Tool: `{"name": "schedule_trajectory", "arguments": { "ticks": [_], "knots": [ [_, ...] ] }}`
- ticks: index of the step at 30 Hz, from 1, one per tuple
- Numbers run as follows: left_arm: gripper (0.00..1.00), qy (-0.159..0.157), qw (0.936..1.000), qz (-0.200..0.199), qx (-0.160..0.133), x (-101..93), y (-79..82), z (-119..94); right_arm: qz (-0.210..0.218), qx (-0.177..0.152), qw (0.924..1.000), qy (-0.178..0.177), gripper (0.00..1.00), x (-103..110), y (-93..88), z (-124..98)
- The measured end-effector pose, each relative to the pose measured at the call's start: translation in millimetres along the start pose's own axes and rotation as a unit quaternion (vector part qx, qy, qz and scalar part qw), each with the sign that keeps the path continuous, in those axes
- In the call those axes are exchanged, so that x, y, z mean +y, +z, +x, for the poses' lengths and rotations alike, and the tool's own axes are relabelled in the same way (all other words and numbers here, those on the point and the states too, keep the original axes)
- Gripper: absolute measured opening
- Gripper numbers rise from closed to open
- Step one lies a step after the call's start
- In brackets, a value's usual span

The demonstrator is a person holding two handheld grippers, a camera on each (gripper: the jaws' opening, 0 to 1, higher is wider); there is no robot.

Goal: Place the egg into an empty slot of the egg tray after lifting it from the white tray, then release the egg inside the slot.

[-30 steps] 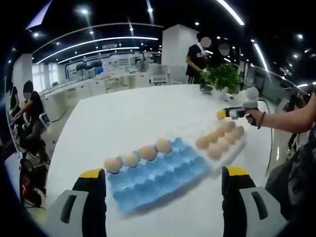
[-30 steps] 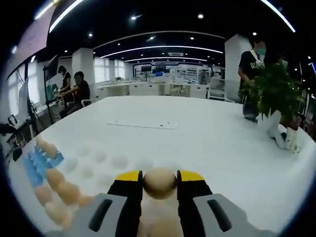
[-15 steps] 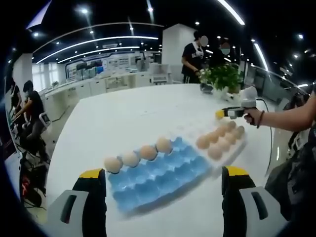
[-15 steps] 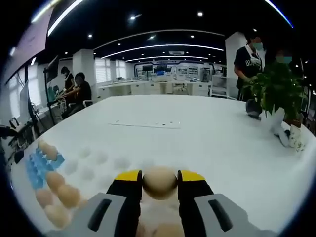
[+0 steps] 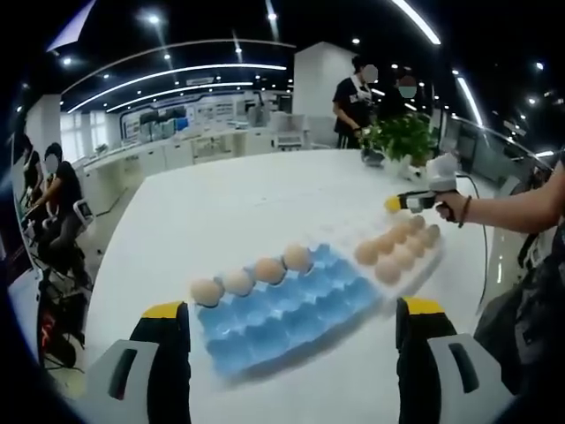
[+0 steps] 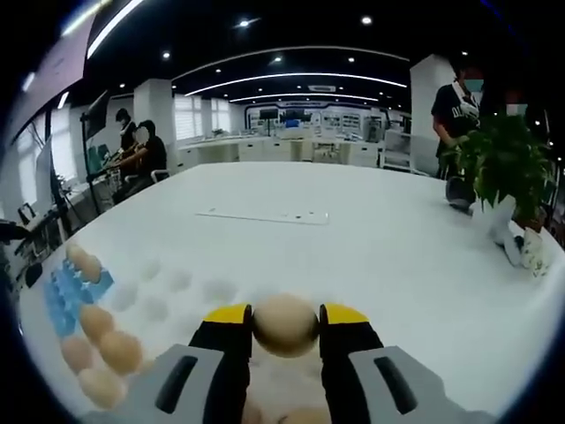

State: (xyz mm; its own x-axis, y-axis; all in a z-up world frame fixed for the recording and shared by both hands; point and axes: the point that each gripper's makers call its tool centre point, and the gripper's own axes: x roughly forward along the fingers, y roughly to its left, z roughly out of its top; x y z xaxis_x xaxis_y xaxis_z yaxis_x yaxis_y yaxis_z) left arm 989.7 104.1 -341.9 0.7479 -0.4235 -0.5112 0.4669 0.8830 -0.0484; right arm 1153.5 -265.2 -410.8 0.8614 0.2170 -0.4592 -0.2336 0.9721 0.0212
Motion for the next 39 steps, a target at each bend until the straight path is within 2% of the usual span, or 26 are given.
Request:
{"name": "schedule_trajectory", "arguments": {
  "ticks": [7, 17, 27, 39],
  "knots": [
    [0.99, -0.003, 1.0, -0.002, -0.006, -0.3, 2.6, 0.4, 0.044, 0.0, 0.999, -0.008, 0.3, -3.1, 1.0, -1.2],
    [0.99, -0.003, 1.0, -0.002, -0.005, 1.7, -0.6, -2.2, 0.044, 0.006, 0.999, -0.007, 0.3, 0.3, -0.2, -5.3],
    [0.99, -0.006, 1.0, -0.001, -0.006, 1.8, -1.6, -3.8, 0.07, 0.001, 0.9975, 0.005, 0.3, 16.0, 3.1, -12.5],
    [0.99, -0.012, 0.9999, 0.003, -0.005, 2.7, -2.1, -4.4, 0.067, -0.002, 0.9971, 0.035, 0.3, 47.2, 9.4, -11.3]
  ]
}}
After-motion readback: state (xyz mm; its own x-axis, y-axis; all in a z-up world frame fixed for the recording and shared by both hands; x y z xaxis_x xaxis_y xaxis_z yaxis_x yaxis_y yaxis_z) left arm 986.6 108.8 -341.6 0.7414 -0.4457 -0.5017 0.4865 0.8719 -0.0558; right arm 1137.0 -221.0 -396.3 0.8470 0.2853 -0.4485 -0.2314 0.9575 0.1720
